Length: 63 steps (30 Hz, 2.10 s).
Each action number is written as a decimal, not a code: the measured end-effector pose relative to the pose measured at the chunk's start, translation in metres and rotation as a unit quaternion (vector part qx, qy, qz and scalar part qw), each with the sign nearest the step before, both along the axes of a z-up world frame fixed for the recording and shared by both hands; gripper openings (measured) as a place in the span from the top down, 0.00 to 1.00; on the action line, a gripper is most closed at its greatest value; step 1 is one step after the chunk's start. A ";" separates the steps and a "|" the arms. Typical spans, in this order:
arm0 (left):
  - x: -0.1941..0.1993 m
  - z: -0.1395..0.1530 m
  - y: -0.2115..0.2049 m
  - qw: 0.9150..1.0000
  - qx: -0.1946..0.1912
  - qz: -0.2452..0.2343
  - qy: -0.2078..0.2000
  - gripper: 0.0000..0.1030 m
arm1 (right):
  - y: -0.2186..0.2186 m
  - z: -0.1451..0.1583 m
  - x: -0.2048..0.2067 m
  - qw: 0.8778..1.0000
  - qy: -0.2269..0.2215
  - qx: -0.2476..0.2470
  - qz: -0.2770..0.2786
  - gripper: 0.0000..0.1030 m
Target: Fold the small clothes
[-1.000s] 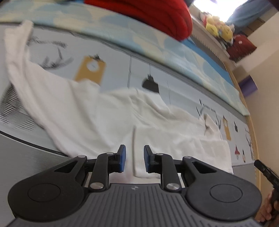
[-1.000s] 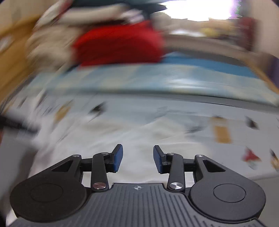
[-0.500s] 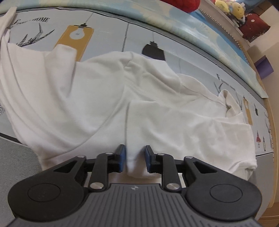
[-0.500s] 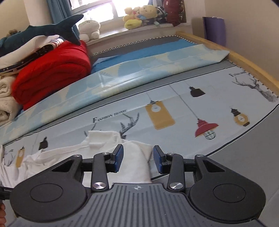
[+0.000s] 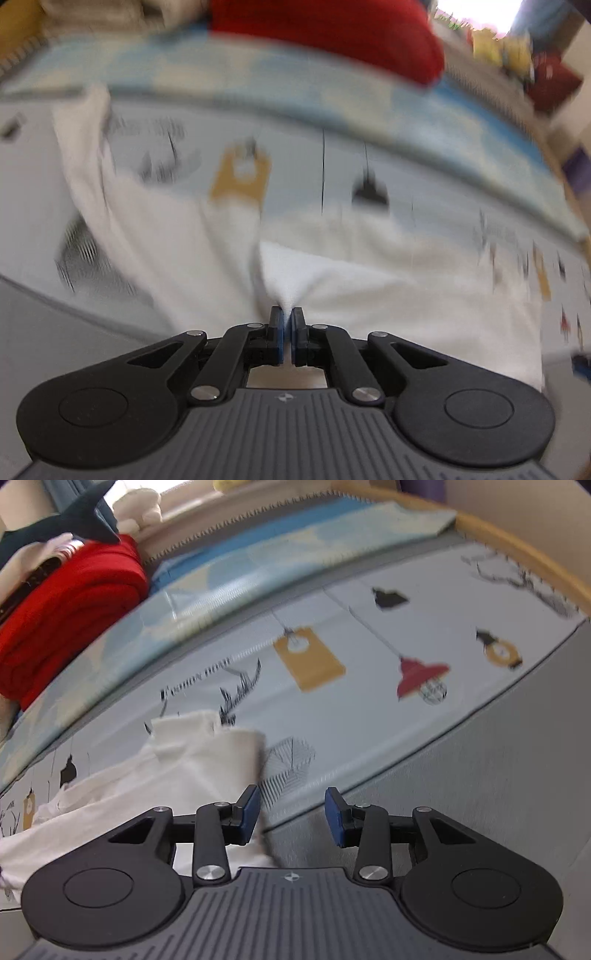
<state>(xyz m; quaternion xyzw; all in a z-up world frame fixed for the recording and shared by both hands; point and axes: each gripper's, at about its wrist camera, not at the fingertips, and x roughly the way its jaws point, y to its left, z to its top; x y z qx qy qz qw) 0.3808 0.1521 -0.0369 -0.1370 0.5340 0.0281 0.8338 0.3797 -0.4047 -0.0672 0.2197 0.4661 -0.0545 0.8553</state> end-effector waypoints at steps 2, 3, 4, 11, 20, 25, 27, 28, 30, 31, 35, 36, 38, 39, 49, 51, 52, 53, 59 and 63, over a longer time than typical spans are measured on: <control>0.001 -0.002 0.002 1.000 0.021 0.006 0.004 0.94 | 0.006 -0.008 0.003 1.000 0.012 0.013 0.012 0.60; 0.000 0.001 0.003 0.999 0.031 0.017 -0.005 0.94 | 0.011 -0.012 0.004 1.000 0.016 0.017 0.020 0.60; -0.001 0.003 0.004 0.999 0.030 0.022 -0.012 0.94 | 0.016 -0.015 0.006 0.999 0.021 0.021 0.029 0.60; 0.001 -0.001 0.001 0.999 0.039 0.006 -0.011 0.94 | 0.042 -0.033 0.017 0.997 0.047 0.051 0.042 0.54; -0.004 -0.003 0.005 0.999 0.037 -0.010 -0.009 0.91 | 0.047 -0.055 0.011 0.991 0.130 0.011 0.027 0.56; -0.002 -0.002 0.009 0.999 0.032 -0.007 -0.011 0.90 | 0.036 -0.050 0.000 0.993 0.121 0.018 0.006 0.53; -0.002 0.000 0.011 1.000 0.024 -0.001 -0.012 0.88 | 0.043 -0.034 -0.003 0.997 0.076 0.001 0.018 0.53; -0.002 0.000 0.011 1.000 0.022 0.000 -0.012 0.86 | 0.048 -0.029 -0.003 0.998 0.056 0.002 0.031 0.53; -0.002 0.000 0.011 1.000 0.024 -0.001 -0.012 0.85 | 0.060 -0.028 -0.002 0.997 0.041 0.005 0.062 0.53; -0.003 -0.001 0.010 1.000 0.025 -0.001 -0.011 0.85 | 0.066 -0.032 0.000 0.996 0.048 -0.001 0.075 0.52; -0.002 -0.005 0.011 1.000 0.030 0.001 -0.002 0.85 | 0.081 -0.050 0.005 0.991 0.085 -0.030 0.101 0.52; -0.002 -0.005 0.011 1.000 0.031 0.000 -0.002 0.85 | 0.085 -0.052 0.006 0.989 0.086 -0.045 0.111 0.53; -0.002 -0.004 0.011 1.000 0.030 0.000 -0.005 0.85 | 0.090 -0.054 0.007 0.985 0.084 -0.080 0.130 0.65; -0.002 -0.004 0.011 1.000 0.028 0.000 -0.006 0.85 | 0.091 -0.055 0.006 0.984 0.081 -0.090 0.133 0.83; 0.001 -0.003 0.003 1.000 0.021 -0.017 -0.007 0.85 | 0.036 -0.040 0.004 0.995 0.081 -0.056 0.002 0.98; 0.001 -0.002 0.000 1.000 0.018 -0.022 -0.012 0.85 | 0.026 -0.037 0.000 0.997 0.070 -0.028 -0.021 0.96; 0.001 -0.002 -0.002 1.000 0.015 -0.023 -0.014 0.85 | 0.028 -0.032 -0.002 0.998 0.054 -0.031 -0.020 0.95; 0.002 -0.002 -0.004 0.999 0.013 -0.027 -0.017 0.85 | 0.033 -0.025 -0.003 0.999 0.032 -0.039 -0.008 0.95; 0.006 -0.018 -0.021 0.998 0.009 -0.062 -0.011 0.85 | 0.076 -0.018 -0.001 0.990 -0.033 -0.031 0.134 0.67; 0.009 -0.057 -0.024 0.993 0.057 -0.082 0.061 0.86 | 0.089 -0.059 0.006 0.979 0.067 -0.081 0.175 0.65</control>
